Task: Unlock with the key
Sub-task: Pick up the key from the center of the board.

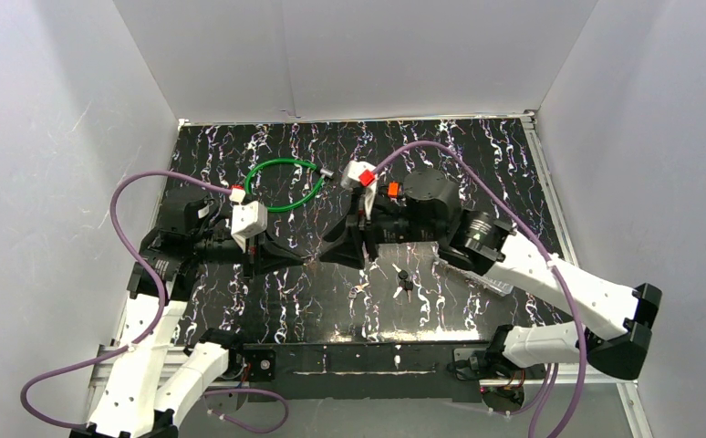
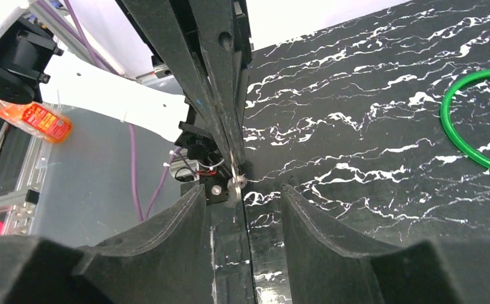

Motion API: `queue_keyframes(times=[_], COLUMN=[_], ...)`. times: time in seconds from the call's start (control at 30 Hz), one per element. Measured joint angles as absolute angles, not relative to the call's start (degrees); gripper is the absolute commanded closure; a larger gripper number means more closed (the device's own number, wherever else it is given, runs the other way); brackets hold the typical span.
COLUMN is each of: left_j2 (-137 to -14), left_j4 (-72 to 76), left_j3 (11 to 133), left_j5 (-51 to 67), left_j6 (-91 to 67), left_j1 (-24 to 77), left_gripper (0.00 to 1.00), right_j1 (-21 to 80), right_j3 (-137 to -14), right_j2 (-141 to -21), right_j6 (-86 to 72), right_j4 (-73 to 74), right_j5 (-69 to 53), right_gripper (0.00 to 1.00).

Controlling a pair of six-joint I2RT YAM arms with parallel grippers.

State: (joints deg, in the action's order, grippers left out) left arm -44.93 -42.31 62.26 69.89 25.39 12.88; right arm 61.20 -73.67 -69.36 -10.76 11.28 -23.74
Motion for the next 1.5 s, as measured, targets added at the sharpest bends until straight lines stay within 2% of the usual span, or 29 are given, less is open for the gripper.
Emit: queue_keyframes(times=[0.17, 0.73, 0.87, 1.1, 1.5], left_j2=[-45.14, -45.28, -45.28, -45.28, -45.55], left_j4=[-43.78, -45.69, -45.85, -46.21, -47.02], left_j3=[62.75, 64.63, 65.40, 65.54, 65.77], left_j5=[69.87, 69.86, 69.87, 69.87, 69.84], left_j6=[24.80, 24.90, 25.00, 25.06, 25.08], left_j1=[13.14, 13.26, 13.26, 13.26, 13.27], left_gripper=[1.00, 1.00, 1.00, 1.00, 1.00], right_j1=[63.48, 66.72, 66.83, 66.83, 66.83], right_j3=[-77.24, -81.01, -81.01, -81.22, -81.34], right_j2=[-73.17, -76.47, -76.49, -76.82, -76.99], right_j6=[-8.02, -5.57, -5.54, -5.64, -7.21], right_j4=[12.41, 16.58, 17.05, 17.50, 18.20], right_j5=[-22.81, -22.88, -22.79, -22.23, -21.91], right_gripper=[0.46, 0.61, 0.71, 0.98, 0.99])
